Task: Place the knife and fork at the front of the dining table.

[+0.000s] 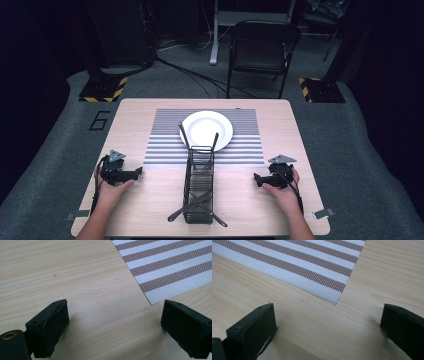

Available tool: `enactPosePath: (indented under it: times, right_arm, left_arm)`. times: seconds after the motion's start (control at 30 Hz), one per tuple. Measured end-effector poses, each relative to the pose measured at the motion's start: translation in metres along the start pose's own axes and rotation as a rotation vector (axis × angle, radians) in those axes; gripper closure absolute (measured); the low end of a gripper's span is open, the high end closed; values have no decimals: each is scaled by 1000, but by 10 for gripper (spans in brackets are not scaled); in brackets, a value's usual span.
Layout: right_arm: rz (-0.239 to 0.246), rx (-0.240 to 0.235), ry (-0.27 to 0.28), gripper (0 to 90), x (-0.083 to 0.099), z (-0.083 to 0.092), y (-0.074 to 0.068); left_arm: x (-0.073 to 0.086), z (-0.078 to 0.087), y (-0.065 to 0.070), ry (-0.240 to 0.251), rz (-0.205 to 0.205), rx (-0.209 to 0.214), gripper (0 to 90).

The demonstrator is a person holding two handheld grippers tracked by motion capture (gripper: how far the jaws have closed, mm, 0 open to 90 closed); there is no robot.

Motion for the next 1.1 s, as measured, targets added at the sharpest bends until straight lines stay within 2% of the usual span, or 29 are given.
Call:
enactPosePath:
  times: [0.1, 0.2, 0.43, 0.6, 0.67, 1.1]
  right_arm:
    - [6, -5, -5, 0, 0, -1, 0]
    - [10, -13, -4, 0, -1, -2, 1]
    - [8, -9, -4, 0, -1, -2, 1]
    - [-15, 13, -2, 0, 0, 0, -2]
    - [-6, 10, -2, 0, 0, 0, -1]
    - [-21, 22, 3, 7, 0, 0, -3]
  left_arm:
    - [-1, 0, 0, -12, 6, -5, 78]
    - [-1, -2, 1, 2, 11, -18, 77]
    - [-1, -2, 2, 4, 11, -15, 77]
    - [0, -1, 3, 1, 6, -13, 77]
    - [0, -1, 3, 0, 5, -12, 77]
    - [-1, -2, 3, 0, 8, -13, 78]
Point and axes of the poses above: each handheld gripper's, and its own axes: z roughly backward along the jaws, x roughly out of its underside, y roughly to its right, the point moved 1 cm from there along -z, roughly forward along the jaws, and after that the axes turned 13 degrees about y, right-handed, at the moved point
